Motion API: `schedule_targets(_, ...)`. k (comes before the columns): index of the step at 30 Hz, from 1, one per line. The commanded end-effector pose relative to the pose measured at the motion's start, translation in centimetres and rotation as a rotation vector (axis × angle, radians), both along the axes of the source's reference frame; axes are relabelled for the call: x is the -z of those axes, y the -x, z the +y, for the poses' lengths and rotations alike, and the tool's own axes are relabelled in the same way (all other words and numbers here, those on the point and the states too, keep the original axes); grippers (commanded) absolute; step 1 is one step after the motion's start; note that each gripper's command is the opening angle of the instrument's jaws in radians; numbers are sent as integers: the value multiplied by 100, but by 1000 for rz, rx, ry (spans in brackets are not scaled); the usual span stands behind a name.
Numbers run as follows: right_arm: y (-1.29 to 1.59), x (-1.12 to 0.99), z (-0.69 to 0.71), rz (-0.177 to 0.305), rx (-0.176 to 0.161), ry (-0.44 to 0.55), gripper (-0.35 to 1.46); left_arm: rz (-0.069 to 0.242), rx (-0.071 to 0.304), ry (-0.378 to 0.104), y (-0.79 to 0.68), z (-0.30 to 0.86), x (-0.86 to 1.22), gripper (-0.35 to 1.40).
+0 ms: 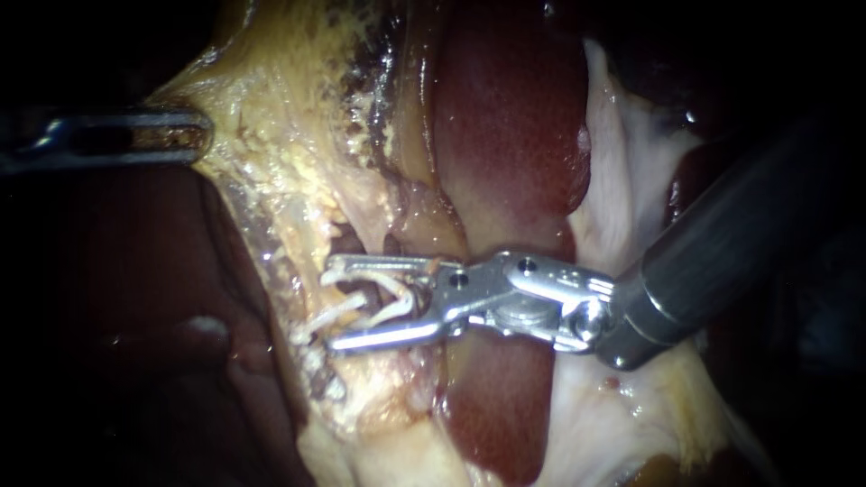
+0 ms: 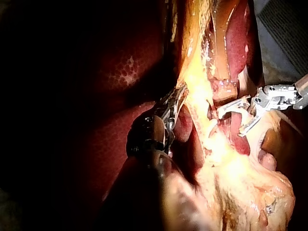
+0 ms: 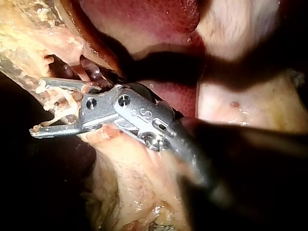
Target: Clipping third clip left tube
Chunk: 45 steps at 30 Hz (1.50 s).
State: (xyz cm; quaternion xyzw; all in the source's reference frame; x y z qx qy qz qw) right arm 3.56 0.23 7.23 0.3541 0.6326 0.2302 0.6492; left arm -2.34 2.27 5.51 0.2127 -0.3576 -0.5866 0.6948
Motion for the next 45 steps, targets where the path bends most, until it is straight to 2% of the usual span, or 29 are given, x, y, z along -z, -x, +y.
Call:
schedule_targets(1, 1, 1, 1, -1, 2, -12, 58, 0, 2, 1, 0, 0, 1, -35)
schedule_targets(12, 7, -23, 6, -15, 6, -71, 56, 1, 4, 1, 1, -2, 4, -35)
schedule_targets(23, -6, -52, 0, -32, 5, -98, 56, 2, 10, 3, 4, -4, 7, -35)
schedule_targets(31, -23, -62, -2, -30, 11, -100, 56, 0, 8, 2, 6, -6, 6, -35)
schedule_targets(42, -32, -64, 0, -29, 16, -112, 55, 1, 9, 3, 7, -7, 6, -35)
schedule_targets(45, -32, -66, 2, -52, 27, -126, 55, 1, 9, 3, 7, -7, 7, -35)
